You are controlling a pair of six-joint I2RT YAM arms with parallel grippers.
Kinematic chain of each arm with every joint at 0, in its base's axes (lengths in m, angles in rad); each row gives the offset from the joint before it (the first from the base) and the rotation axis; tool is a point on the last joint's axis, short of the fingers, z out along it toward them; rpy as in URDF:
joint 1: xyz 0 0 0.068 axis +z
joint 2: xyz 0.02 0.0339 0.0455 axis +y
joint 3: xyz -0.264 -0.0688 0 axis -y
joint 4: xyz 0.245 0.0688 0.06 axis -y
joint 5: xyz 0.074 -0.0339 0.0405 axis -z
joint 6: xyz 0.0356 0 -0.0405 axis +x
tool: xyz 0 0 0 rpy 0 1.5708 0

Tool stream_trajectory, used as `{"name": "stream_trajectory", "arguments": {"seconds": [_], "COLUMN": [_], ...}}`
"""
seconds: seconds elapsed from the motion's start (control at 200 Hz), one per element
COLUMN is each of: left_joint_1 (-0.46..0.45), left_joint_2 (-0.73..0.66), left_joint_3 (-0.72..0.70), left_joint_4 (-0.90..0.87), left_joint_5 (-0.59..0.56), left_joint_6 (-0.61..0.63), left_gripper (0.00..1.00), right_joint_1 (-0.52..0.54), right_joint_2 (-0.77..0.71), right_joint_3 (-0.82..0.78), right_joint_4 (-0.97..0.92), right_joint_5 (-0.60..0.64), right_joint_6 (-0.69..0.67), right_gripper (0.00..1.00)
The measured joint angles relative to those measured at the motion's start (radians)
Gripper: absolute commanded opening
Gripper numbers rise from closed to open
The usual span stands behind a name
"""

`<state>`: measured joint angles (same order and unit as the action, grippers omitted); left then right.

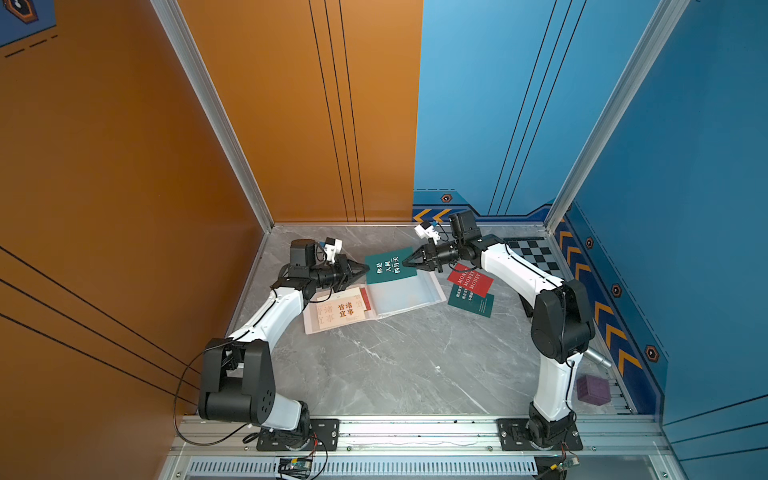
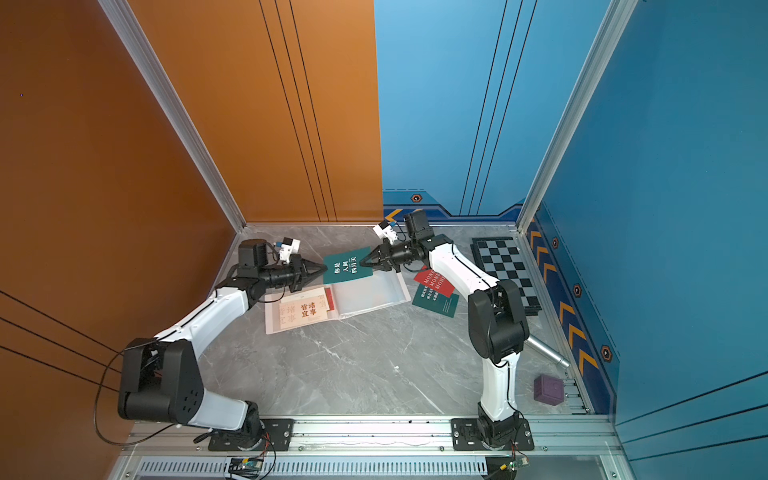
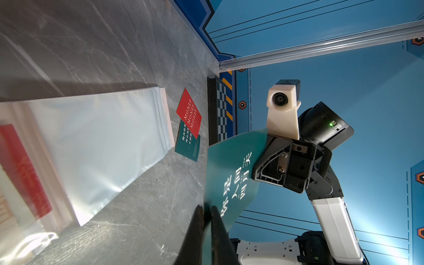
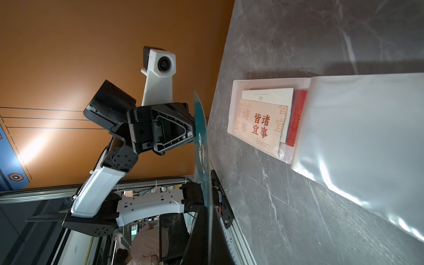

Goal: Place the photos into the photo albums
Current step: Pick up the photo at the center of the board.

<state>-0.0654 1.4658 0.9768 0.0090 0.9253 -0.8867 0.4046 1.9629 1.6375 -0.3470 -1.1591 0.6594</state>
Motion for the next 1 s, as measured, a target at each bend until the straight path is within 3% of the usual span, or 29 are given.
{"name": "stream_trajectory", "arguments": {"seconds": [0.16,0.505,1.001], "left_joint_1": [0.000,0.023,0.183], "left_joint_2": [0.003,-0.002,-0.165], "left_joint_3": [0.000,-0.024,-0.252], "left_joint_4": [0.002,0.006,0.010], "left_joint_5": [0.007,0.006,-0.069], "left_joint_6": [0.000,0.003,-0.004], "left_gripper": [0.03,0.00,0.00], "right_joint_1": [-0.001,-0.002,-0.101], "right_joint_2": [0.007,0.008,0.010], "right_joint_3": [0.000,0.000,-0.103], "right_joint_4": [0.000,0.000,0.012], "right_joint_5": [0.003,0.034,0.249], "right_joint_6": [0.001,0.005,0.037], "right_gripper": [0.00,0.13,0.16]}}
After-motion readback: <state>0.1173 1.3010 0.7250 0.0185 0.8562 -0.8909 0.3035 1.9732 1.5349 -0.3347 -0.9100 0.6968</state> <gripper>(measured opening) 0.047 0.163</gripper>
